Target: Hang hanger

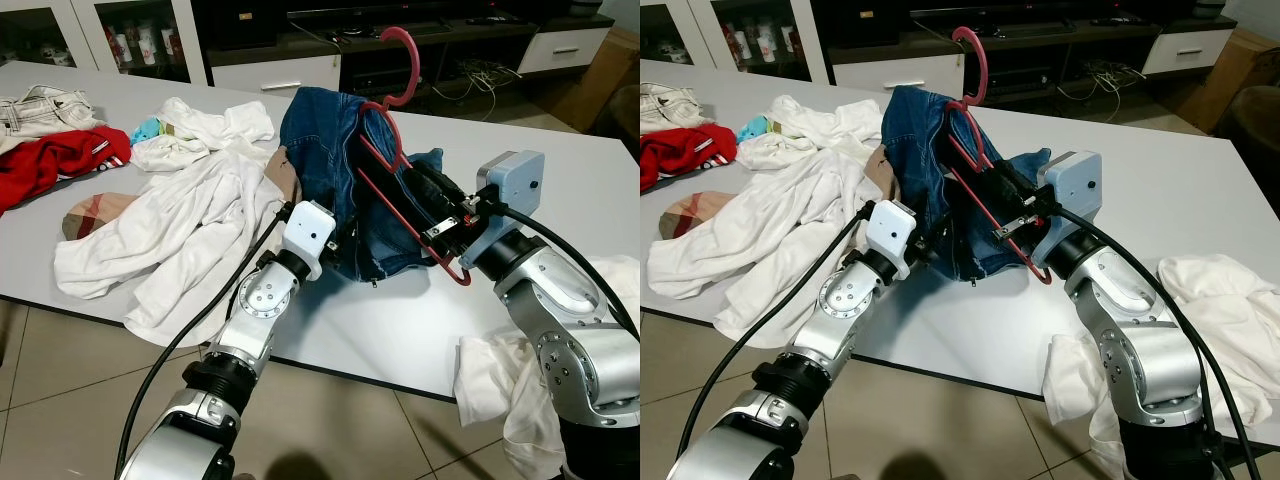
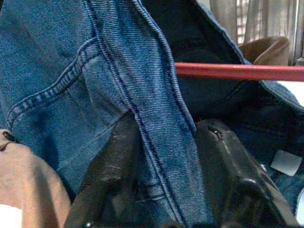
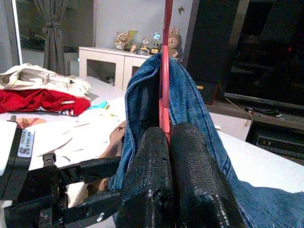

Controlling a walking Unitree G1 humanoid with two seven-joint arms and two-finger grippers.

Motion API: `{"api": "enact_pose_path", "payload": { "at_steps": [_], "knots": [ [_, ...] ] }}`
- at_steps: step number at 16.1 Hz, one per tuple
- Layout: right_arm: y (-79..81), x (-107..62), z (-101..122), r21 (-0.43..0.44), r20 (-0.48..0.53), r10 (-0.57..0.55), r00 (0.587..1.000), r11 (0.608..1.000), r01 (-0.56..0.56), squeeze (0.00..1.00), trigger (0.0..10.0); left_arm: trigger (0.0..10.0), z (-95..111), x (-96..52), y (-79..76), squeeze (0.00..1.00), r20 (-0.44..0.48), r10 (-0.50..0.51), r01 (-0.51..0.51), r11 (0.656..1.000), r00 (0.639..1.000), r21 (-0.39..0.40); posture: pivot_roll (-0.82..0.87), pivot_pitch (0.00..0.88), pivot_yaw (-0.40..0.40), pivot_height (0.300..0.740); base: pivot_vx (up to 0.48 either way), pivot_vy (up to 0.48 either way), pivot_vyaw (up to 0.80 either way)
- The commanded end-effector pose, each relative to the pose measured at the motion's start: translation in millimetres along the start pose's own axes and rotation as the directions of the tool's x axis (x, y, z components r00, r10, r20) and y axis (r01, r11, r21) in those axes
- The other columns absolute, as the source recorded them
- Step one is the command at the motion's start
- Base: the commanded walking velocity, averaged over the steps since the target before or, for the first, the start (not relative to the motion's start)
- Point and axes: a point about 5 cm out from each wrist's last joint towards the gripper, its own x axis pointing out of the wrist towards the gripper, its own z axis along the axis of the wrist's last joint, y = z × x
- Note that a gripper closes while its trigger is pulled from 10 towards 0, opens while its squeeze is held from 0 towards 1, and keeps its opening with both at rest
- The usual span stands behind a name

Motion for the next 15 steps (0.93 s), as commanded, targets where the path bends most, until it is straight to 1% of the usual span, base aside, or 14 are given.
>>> {"api": "enact_pose_path", "payload": {
  "at_steps": [1,2,3,4,5,9,12,13,15],
  "knots": [
    [2.2,-2.5,10,-0.019,0.037,0.024,0.999,1.0,-0.023,0.0,10.0,0.0,6,5.1,5.1,0.0,0.019,-0.008,0.007,0.999,1.0,0.037,-0.09,0.0,-0.023,0.74,0.0,0.0,0.0],
    [1.2,-4.5,11,-0.019,0.033,0.028,0.999,0.999,-0.028,0.0,10.0,0.0,7,5.1,11.9,0.0,0.017,0.009,-0.01,0.999,1.0,0.052,-0.08,0.0,-0.022,0.74,0.0,0.0,0.0],
    [0.8,-5.0,11,-0.019,0.032,0.029,0.999,0.999,-0.028,0.0,10.0,0.0,7,5.2,14.0,0.0,0.017,0.014,-0.015,0.998,1.0,0.055,-0.08,0.0,-0.022,0.74,0.0,0.0,0.0],
    [-0.8,-6.5,11,-0.02,0.03,0.03,0.999,0.999,-0.029,0.0,10.0,0.0,8,5.6,19.5,0.0,0.02,0.028,-0.029,0.997,0.999,0.065,-0.09,0.0,-0.021,0.74,0.0,0.0,0.0],
    [-4.6,-10.6,11,-0.032,0.018,0.033,0.999,0.999,-0.032,0.0,10.0,0.0,12,7.1,32.0,0.0,0.031,0.059,-0.061,0.995,0.998,0.084,-0.09,0.0,-0.02,0.74,0.0,0.0,0.0],
    [-8.7,-20.1,8,-0.06,-0.017,0.052,0.998,0.997,-0.053,0.0,10.0,0.0,24,12.3,53.2,0.0,0.07,0.106,-0.114,0.986,0.992,0.125,-0.09,0.0,-0.02,0.74,0.0,0.0,0.0],
    [-9.4,-22.5,6,-0.069,-0.03,0.051,0.998,0.996,-0.053,0.0,10.0,0.0,30,13.8,56.5,0.0,0.096,0.108,-0.12,0.983,0.989,0.136,-0.09,0.0,-0.02,0.74,0.0,0.0,0.0],
    [-11.3,-24.5,2,-0.085,-0.049,0.037,0.998,0.996,-0.041,0.0,10.0,0.0,42,16.6,58.6,0.0,0.162,0.088,-0.114,0.981,0.983,0.158,-0.09,0.0,-0.019,0.74,0.0,0.0,0.0],
    [-11.8,-25.0,-1,-0.104,-0.063,0.033,0.997,0.994,-0.039,0.0,10.0,0.0,53,18.2,58.4,0.0,0.221,0.06,-0.102,0.978,0.973,0.181,-0.09,0.0,-0.019,0.74,0.0,0.0,0.0]
  ]
}}
